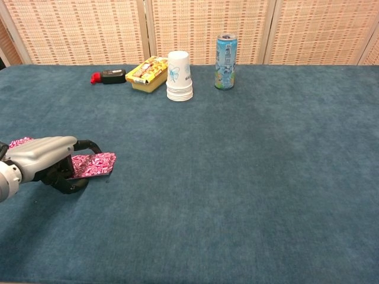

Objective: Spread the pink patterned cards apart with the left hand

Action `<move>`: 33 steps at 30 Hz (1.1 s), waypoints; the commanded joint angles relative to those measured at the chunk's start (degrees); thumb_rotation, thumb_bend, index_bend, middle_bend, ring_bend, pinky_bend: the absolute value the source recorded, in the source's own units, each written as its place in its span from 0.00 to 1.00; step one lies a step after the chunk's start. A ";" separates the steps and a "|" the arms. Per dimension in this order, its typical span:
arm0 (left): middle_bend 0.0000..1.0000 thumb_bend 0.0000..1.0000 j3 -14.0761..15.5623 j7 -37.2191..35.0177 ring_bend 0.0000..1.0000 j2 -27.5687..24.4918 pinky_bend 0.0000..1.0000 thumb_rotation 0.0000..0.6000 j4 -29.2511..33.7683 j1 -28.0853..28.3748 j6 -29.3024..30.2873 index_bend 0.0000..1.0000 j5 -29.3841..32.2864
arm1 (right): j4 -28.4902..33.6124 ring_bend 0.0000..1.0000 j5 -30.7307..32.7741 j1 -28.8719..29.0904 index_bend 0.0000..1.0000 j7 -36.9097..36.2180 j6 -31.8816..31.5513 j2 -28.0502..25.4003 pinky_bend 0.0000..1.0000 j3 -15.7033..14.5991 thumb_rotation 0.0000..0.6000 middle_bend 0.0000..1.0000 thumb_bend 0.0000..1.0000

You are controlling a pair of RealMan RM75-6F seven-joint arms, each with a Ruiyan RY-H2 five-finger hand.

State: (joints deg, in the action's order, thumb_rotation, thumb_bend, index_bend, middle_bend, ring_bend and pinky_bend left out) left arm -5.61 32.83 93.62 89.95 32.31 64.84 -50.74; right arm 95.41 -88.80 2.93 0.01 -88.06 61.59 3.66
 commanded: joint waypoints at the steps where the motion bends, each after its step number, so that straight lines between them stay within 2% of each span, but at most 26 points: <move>1: 1.00 0.39 -0.09 -0.03 1.00 0.03 1.00 1.00 0.10 -0.06 0.19 0.19 -0.05 | 0.00 0.00 0.04 0.01 0.00 0.02 0.04 -0.02 0.14 0.00 1.00 0.00 0.20; 7: 1.00 0.39 -0.05 -0.21 1.00 0.04 1.00 1.00 0.26 -0.26 0.56 0.21 -0.60 | -0.07 0.00 -0.01 -0.04 0.00 0.05 0.05 -0.01 0.14 -0.11 1.00 0.00 0.20; 15: 1.00 0.40 -0.07 -0.45 1.00 -0.92 1.00 1.00 1.30 -0.08 -0.71 0.13 -0.02 | -0.08 0.00 0.18 0.02 0.00 0.00 0.31 -0.08 0.14 -0.12 1.00 0.00 0.20; 19: 1.00 0.40 -0.28 -0.78 1.00 -1.13 1.00 1.00 1.58 -0.11 -0.55 0.13 -0.06 | -0.07 0.00 0.26 0.06 0.00 -0.01 0.47 -0.13 0.14 -0.14 1.00 0.00 0.20; 25: 1.00 0.39 -0.26 -0.53 1.00 -1.00 1.00 1.00 1.58 -0.12 -0.18 0.24 -0.02 | -0.15 0.00 0.10 0.04 0.00 -0.17 0.50 -0.18 0.14 -0.28 1.00 0.00 0.20; 30: 1.00 0.39 -0.23 -0.92 1.00 -0.61 1.00 1.00 1.17 -0.21 0.22 0.40 -0.77 | -0.26 0.00 -0.10 -0.08 0.00 -0.43 0.29 -0.23 0.14 -0.37 1.00 0.00 0.20; 33: 1.00 0.41 -0.23 -1.37 1.00 -0.64 1.00 1.00 1.11 -0.35 0.47 0.45 -1.37 | -0.34 0.00 -0.14 -0.08 0.00 -0.43 0.40 -0.24 0.14 -0.47 1.00 0.00 0.20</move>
State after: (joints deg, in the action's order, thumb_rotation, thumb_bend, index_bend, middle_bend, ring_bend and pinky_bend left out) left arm -5.85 31.51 93.00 91.08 31.99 65.26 -52.06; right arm 95.08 -88.94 2.85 -0.42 -87.66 61.35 3.18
